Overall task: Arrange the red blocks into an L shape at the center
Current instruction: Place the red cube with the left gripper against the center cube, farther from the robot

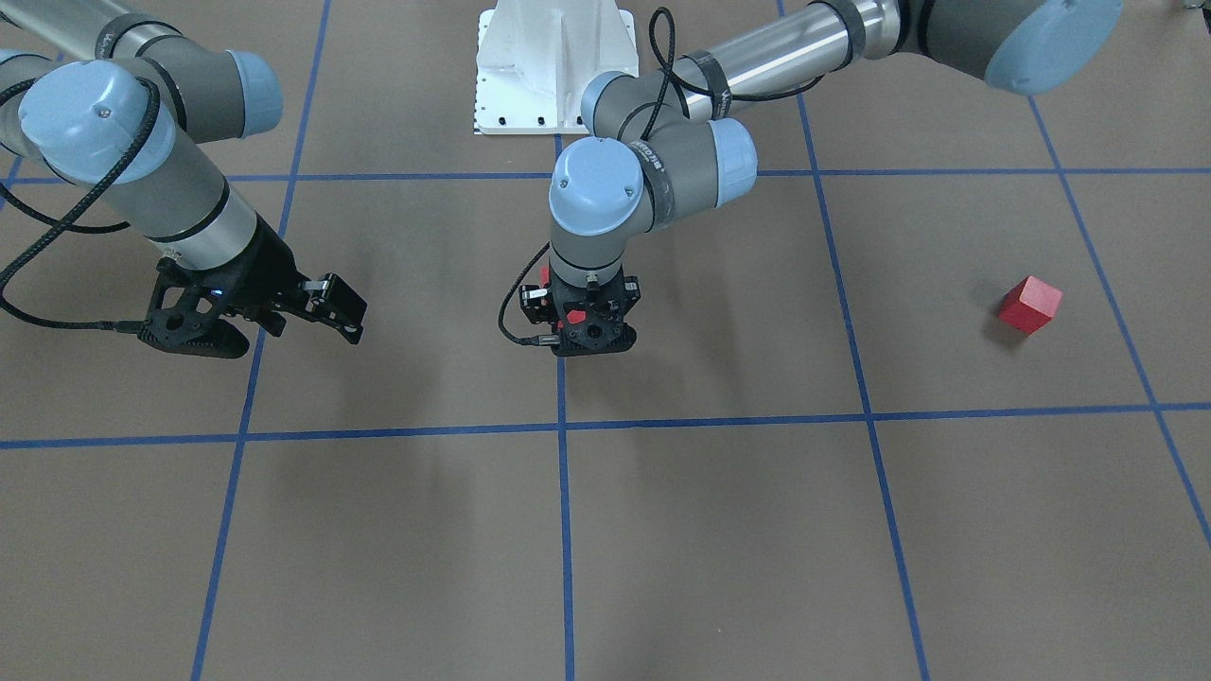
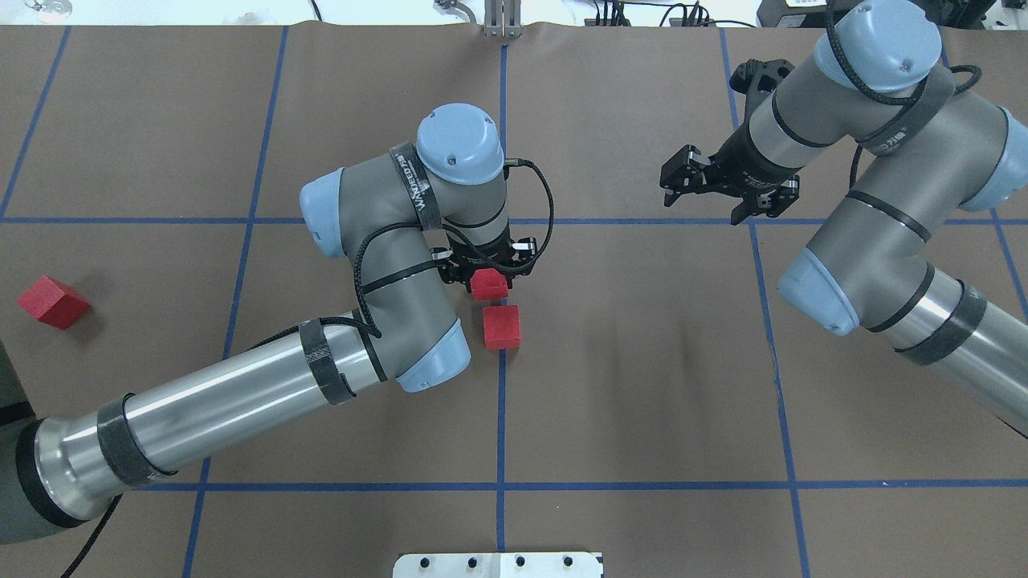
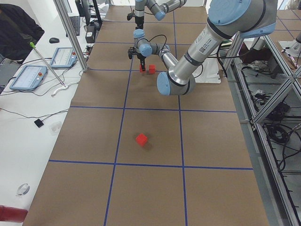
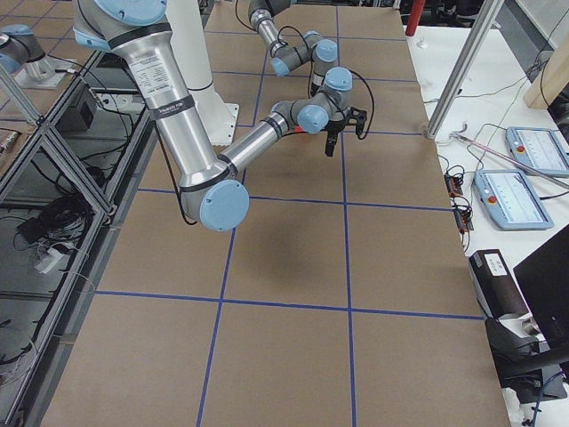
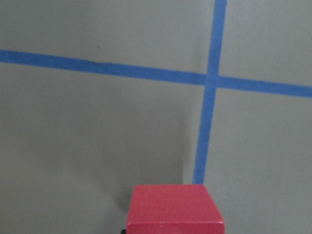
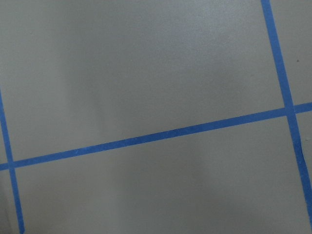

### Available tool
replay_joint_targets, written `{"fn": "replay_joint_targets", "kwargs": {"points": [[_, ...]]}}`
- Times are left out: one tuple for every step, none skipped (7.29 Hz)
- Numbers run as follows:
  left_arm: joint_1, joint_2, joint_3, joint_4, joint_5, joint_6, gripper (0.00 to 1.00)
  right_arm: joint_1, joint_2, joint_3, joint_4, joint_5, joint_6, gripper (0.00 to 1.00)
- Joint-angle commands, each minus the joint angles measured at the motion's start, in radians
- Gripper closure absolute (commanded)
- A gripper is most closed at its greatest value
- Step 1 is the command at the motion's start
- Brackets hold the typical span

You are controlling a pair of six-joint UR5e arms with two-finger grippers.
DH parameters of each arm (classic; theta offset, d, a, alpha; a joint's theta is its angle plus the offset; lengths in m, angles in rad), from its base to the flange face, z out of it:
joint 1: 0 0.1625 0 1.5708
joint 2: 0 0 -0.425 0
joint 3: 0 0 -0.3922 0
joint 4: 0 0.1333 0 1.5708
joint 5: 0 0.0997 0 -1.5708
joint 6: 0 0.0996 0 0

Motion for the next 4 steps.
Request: {"fn": "replay_joint_targets", "kwargs": {"points": [[0.011,-0.008,0.003,-0.004,0.006,0.006,1.00,0.000,-0.002,-0.003,0.000,-0.001,0.000,0.00],[0.014,-0.008,0.003,-0.004,0.008,0.005,1.00,-0.002,-0.002,-0.004,0.000,-0.001,0.000,0.00],[0.017,-0.008,0.011,-0.004,0.008,0.005,1.00,-0.002,-0.003,-0.004,0.000,-0.001,-0.002,0.00],[0.019,-0.008,0.011,-0.004,0.008,0.003,1.00,-0.003,-0.006,-0.004,0.000,-0.001,0.000,0.00]]}}
